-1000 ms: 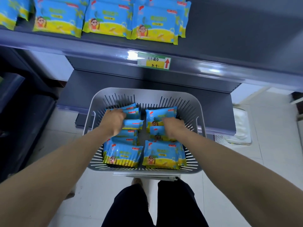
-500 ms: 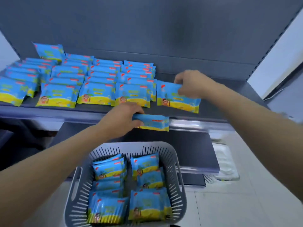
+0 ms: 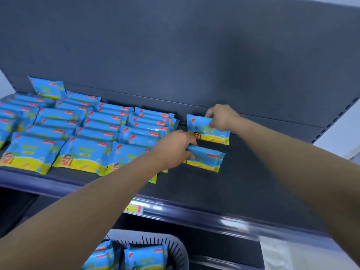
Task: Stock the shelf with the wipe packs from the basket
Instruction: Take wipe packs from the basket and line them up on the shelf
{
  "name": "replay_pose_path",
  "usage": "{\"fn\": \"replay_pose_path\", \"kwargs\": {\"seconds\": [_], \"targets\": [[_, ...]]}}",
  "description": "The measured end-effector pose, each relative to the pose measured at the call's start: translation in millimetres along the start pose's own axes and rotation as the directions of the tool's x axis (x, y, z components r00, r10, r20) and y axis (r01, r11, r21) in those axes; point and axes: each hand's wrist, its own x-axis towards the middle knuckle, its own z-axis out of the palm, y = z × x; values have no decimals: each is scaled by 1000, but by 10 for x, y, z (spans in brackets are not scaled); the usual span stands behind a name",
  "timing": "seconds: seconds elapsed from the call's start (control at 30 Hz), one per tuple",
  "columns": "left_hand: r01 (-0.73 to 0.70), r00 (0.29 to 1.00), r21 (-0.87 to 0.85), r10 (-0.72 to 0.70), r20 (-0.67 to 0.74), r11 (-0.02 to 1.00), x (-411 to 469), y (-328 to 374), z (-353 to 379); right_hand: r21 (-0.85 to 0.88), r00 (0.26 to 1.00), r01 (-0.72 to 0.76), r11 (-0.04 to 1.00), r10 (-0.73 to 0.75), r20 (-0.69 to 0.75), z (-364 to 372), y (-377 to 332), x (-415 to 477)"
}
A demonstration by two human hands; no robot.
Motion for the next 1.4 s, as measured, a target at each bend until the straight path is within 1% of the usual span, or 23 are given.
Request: {"fn": "replay_pose_path", "kwargs": {"seconds": [0.1, 0.23, 0.37, 0.47, 0.6, 0.67, 0.77, 0.9, 1.07, 1.17, 1.27, 1.4], "targets": [[48, 999, 33, -49, 22, 998, 232, -83, 71, 10, 999, 40, 999, -40, 14, 104, 77, 259], [86, 996, 76, -88, 23, 993, 507, -157, 129, 18, 996, 81, 997, -80, -29, 142, 150, 496], [121, 992, 169, -125, 10, 978, 771, -246, 122, 16, 990, 96, 995, -93, -107, 146, 198, 600], [127, 991, 275, -131, -4, 953, 981, -297, 131, 33, 983, 124, 992, -118, -143, 102, 254, 613], [124, 990, 403, -139, 10, 907, 1241, -331, 165, 40, 964, 146, 988, -134, -229, 7, 339, 528], [141, 986, 443, -165, 16, 885, 1325, -336, 191, 57, 958, 152, 987, -132, -256, -13, 384, 448], [165, 985, 463, -172, -28, 871, 1359, -330, 263, 64, 959, 149, 987, -128, -253, -7, 438, 330], [157, 987, 459, -129, -92, 874, 1275, -248, 331, 13, 954, 144, 989, -136, -268, 5, 483, 171], [102, 975, 358, -22, -221, 928, 999, -70, 179, -114, 927, 164, 980, -192, -323, -57, 378, -99], [41, 943, 360, 83, -323, 932, 729, 98, -18, -169, 896, 174, 970, -227, -381, -128, 224, -336], [-2, 896, 378, 170, -411, 926, 392, 279, -280, -185, 855, 183, 966, -249, -456, -238, -1, -632], [-58, 840, 404, 263, -475, 913, -222, 440, -614, -221, 814, 194, 956, -283, -507, -309, -373, -1101]]}}
